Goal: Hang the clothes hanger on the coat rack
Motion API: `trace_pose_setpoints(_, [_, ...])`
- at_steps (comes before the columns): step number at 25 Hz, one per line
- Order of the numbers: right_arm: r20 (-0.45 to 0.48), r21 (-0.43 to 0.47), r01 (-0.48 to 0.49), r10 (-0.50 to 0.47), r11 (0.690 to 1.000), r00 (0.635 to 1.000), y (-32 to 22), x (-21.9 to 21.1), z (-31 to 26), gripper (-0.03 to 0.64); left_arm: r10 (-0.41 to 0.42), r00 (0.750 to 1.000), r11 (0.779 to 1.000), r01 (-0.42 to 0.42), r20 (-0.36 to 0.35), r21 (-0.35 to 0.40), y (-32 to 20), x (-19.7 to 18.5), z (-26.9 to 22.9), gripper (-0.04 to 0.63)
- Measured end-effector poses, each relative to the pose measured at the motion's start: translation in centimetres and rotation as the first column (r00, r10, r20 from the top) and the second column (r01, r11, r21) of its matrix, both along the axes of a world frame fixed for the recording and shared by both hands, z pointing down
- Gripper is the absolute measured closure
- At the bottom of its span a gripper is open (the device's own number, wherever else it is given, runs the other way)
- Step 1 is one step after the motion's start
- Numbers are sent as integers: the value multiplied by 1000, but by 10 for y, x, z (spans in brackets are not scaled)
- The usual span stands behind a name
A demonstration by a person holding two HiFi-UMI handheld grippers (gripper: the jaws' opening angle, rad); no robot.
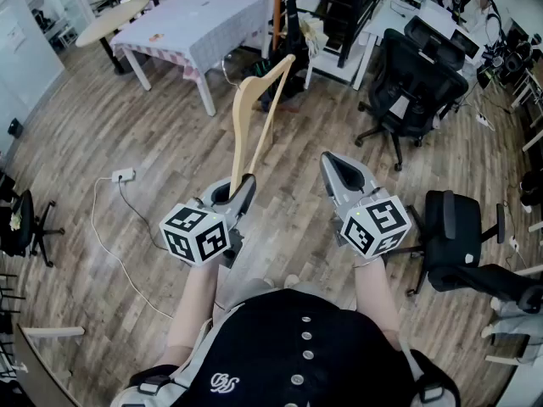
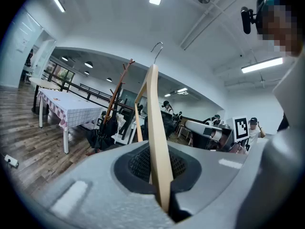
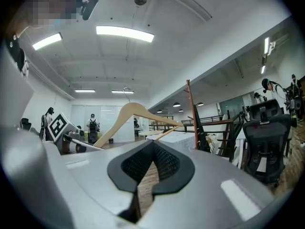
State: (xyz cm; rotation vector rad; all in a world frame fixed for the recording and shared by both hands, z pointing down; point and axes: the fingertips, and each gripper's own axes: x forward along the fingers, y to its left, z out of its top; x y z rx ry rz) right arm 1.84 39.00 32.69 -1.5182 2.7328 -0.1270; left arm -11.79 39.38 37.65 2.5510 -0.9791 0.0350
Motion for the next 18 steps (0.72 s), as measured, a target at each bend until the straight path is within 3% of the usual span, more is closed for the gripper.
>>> trace_pose_setpoints(8, [-14, -2, -35, 35, 999, 999, -2, 17, 4, 617, -8, 999, 1000, 8, -40, 6, 2, 0, -2, 595])
trace_pose_setpoints(18, [1, -7, 24, -24, 1000, 1000, -10, -3, 3, 617, -16, 1000, 1000, 16, -6, 17, -10, 10, -7, 595])
